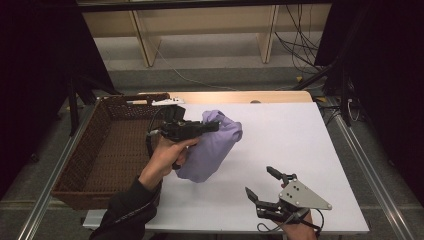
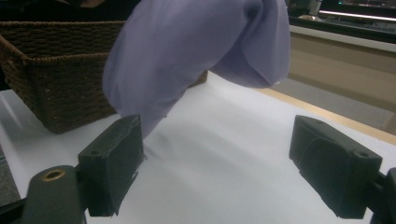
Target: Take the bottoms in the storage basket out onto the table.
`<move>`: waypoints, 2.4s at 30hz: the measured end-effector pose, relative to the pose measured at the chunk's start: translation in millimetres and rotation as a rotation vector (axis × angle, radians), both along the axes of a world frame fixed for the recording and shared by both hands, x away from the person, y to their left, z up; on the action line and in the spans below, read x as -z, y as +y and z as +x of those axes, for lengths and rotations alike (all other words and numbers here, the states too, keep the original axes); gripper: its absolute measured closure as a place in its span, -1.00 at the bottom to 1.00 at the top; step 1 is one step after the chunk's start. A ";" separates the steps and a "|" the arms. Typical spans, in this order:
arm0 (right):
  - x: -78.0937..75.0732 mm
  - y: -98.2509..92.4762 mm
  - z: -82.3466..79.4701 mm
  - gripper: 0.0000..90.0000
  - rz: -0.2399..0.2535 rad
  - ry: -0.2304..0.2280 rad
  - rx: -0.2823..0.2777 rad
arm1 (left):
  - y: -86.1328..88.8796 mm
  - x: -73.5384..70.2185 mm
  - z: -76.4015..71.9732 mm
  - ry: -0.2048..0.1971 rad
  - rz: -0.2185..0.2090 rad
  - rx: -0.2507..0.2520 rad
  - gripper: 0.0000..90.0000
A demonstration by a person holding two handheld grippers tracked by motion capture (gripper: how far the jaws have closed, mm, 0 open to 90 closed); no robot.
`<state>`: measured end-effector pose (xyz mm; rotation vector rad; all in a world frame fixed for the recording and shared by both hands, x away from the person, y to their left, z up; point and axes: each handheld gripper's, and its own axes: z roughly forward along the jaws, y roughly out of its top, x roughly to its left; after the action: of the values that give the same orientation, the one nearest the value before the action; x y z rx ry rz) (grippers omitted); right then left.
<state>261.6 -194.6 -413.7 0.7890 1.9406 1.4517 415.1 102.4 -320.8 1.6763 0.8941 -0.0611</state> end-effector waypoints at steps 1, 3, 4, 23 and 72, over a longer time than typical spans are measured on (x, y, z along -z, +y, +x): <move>-0.1 0.0 -0.1 -0.59 -0.002 0.001 0.001 | -0.3 1.4 1.0 0.001 -0.002 -0.002 0.75; 0.1 0.0 0.0 -0.59 -0.001 0.000 0.000 | -1.2 3.3 2.6 0.008 0.001 -0.004 0.75; 0.1 0.0 0.0 -0.59 -0.001 -0.001 0.001 | -1.9 4.0 3.1 0.010 0.003 -0.004 0.75; -0.4 -0.2 -0.9 -0.59 -0.007 -0.003 0.000 | -18.0 22.6 11.4 0.035 0.020 -0.022 0.74; -1.3 -0.2 -2.9 -0.59 -0.007 -0.008 -0.005 | -40.3 61.6 16.8 0.082 0.090 -0.032 0.72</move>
<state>258.7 -194.8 -412.4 0.7747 1.9425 1.4478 431.9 62.1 -382.4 1.7532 0.9975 -0.0689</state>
